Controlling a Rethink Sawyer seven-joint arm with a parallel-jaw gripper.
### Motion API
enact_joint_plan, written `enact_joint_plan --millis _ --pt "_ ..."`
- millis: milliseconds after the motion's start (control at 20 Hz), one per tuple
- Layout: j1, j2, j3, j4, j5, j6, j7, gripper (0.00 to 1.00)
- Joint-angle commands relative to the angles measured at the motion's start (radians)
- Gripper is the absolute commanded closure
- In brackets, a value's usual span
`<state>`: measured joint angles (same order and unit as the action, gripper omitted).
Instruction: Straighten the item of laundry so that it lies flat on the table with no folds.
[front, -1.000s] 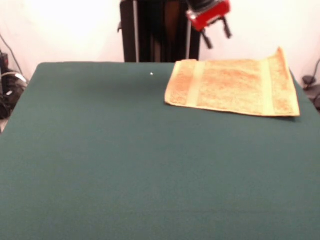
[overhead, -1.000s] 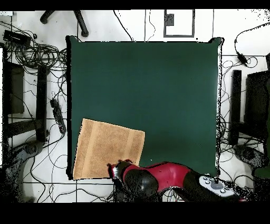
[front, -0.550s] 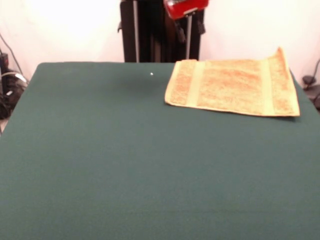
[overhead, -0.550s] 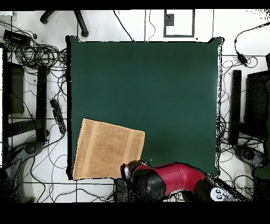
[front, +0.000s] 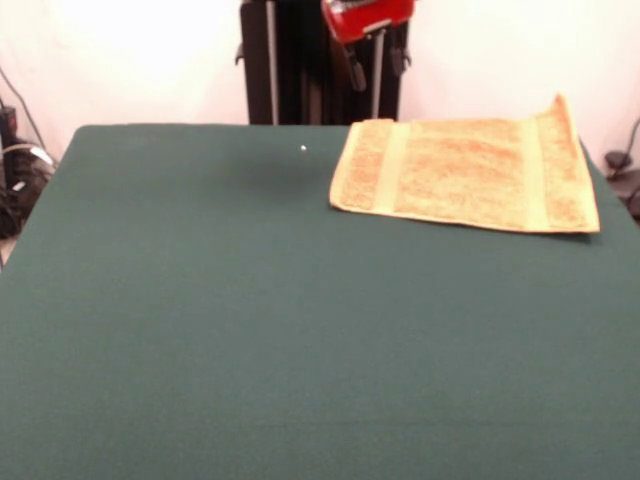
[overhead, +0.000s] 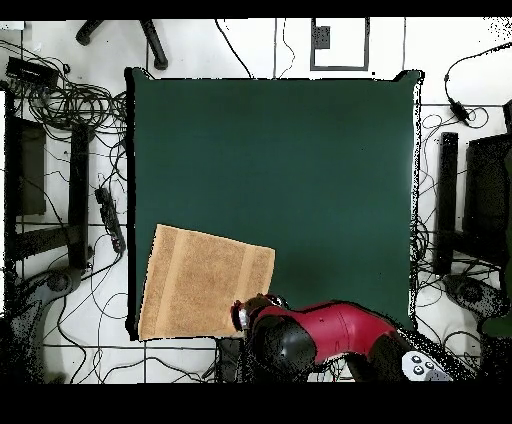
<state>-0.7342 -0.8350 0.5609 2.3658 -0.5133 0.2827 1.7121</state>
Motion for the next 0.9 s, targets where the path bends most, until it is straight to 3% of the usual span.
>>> enact_joint_plan --millis 50,500,900 --pt "0.048 0.03 0.095 -0.125 -0.038 -0.021 -0.008 0.0" --pt "0.082 0.039 0.091 -0.156 -0.067 -0.015 -0.024 0.0" --pt "0.152 0.13 0.064 -0.253 -0.157 -0.067 -0.011 0.0"
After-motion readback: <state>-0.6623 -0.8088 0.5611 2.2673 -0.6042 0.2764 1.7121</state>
